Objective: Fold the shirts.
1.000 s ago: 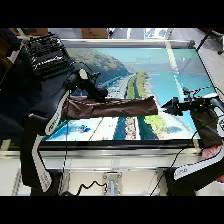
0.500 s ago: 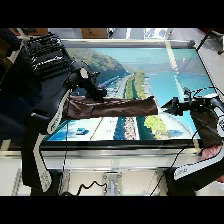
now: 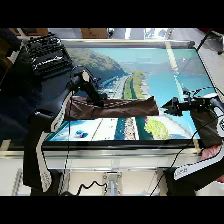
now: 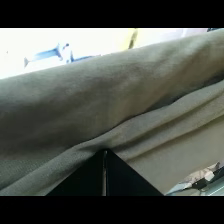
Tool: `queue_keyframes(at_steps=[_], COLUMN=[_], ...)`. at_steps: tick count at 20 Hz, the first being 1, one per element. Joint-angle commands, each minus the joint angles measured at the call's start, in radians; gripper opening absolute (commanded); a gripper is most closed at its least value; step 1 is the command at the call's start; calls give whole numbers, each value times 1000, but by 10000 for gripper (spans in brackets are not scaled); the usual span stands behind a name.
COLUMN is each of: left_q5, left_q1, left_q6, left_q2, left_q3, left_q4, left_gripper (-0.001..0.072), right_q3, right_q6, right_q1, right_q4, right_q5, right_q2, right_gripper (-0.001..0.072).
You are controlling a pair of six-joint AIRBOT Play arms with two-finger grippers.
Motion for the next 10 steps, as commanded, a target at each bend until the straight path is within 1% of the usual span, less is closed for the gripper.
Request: queue_keyframes(at_steps=[1, 4, 10], left_q5=[0, -5, -2], left_q1=[0, 0, 0], left_q6=[-2, -2, 0], left_q2=[-3, -3, -3], left_q3=[0, 0, 0], left_q4=[9, 8, 9], left_gripper=[6, 6, 6], right_q3=[0, -38, -187], right_q6=[19, 43, -18], right_q1=[21, 27, 27], right_q4=[-2, -14, 23], right_q5=[-5, -52, -121], right_q2=[0, 0, 0], right_gripper=[439, 439, 440])
